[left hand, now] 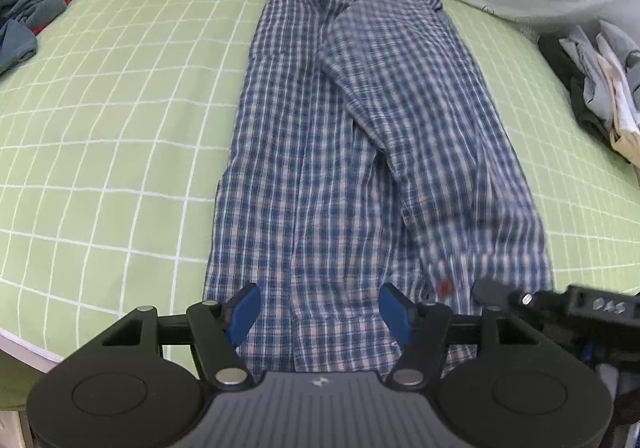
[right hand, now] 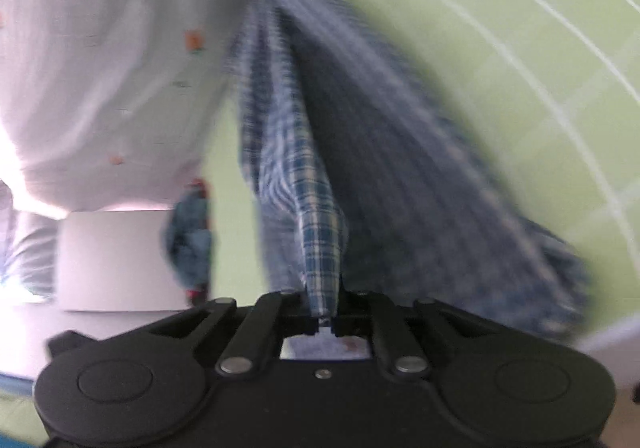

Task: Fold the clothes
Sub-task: 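Fold the side edge over the shirt body and open the right gripper, then grasp the shirt hem with both grippers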

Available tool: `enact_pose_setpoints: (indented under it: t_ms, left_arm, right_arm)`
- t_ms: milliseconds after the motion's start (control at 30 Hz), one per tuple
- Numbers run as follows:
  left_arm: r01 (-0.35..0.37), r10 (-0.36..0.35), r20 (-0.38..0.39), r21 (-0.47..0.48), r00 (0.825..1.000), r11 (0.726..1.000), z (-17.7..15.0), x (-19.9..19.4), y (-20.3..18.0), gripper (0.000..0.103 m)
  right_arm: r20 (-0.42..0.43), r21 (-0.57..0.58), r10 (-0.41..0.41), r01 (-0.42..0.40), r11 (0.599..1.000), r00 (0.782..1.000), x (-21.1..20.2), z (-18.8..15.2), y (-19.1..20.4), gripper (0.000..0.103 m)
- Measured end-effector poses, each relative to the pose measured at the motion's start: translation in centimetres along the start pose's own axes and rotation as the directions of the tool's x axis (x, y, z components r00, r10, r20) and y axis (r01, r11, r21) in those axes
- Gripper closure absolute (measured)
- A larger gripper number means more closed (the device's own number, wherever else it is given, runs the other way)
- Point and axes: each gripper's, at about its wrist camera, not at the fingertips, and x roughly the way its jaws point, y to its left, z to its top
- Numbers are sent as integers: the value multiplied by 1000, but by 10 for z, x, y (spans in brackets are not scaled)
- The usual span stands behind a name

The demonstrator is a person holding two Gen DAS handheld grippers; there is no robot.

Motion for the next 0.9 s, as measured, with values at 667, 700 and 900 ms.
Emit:
enact_pose_setpoints:
  t_ms: [667,700,900]
  left_arm:
    - [-85,86,-26,34,996,996,-29,11,30,36]
    - [-83,84,-24,34,996,996,-30,11,31,36]
    - [-48,49,-27,34,998,998,-37,11,37,36]
  right_arm:
    - [252,-531,-412,481,698,875,-17,-21,63,36]
    - [258,-537,-433,501,679,864,-14,-22,60,37]
    - [241,-533,-458,511,674,856,-18,-22,41,53]
